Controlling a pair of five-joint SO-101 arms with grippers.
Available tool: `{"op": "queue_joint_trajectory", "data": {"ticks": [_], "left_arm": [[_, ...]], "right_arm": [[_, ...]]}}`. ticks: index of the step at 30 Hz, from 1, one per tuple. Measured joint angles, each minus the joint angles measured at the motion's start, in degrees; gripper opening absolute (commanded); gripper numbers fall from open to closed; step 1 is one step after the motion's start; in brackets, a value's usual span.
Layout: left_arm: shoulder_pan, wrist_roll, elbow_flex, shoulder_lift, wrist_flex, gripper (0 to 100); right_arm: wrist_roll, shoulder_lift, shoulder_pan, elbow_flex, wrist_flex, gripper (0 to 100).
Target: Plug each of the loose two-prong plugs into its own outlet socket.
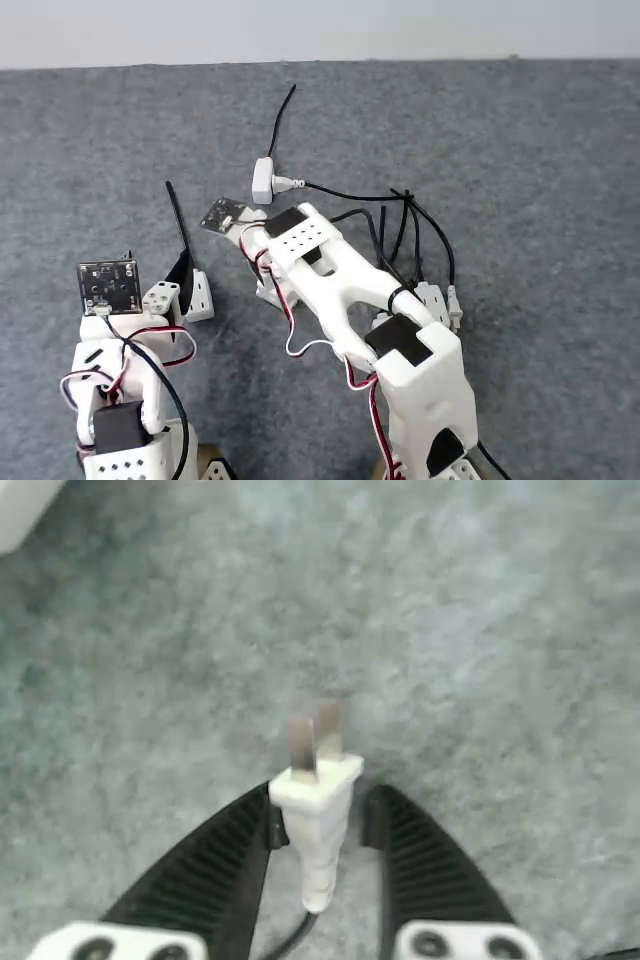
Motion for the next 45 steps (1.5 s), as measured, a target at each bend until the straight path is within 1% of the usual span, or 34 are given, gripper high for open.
{"op": "queue_joint_trajectory", "data": {"ticks": [6,9,19,23,29,33,37,42,45], "left_arm": [[0.0,0.0,0.0,0.0,0.0,27],[0.0,0.0,0.0,0.0,0.0,27],[0.35,0.0,0.0,0.0,0.0,27],[2.55,-0.62,0.0,0.0,0.0,27],[8.18,-0.79,0.0,0.0,0.09,27],[8.79,-1.58,-0.79,0.09,0.09,27],[10.02,-1.05,-4.66,-0.09,0.97,27],[18.2,-0.53,-9.14,0.0,5.1,27],[19.34,-0.53,-10.81,0.0,5.63,27]], "right_arm": [[-0.35,0.09,1.41,0.0,-1.49,3.9],[-0.35,0.44,1.93,0.0,-1.49,0.4],[-0.35,0.44,2.37,-0.7,-0.35,0.9],[0.18,-1.58,2.37,-2.99,4.66,0.9],[2.2,-14.07,2.37,-8.18,12.92,0.9],[2.9,-21.98,2.37,-8.44,16.35,0.9],[3.16,-26.81,2.37,-8.44,18.55,0.9],[3.43,-30.86,-0.97,-8.44,21.19,0.9],[3.43,-33.14,-1.32,-8.44,21.19,0.9]]}}
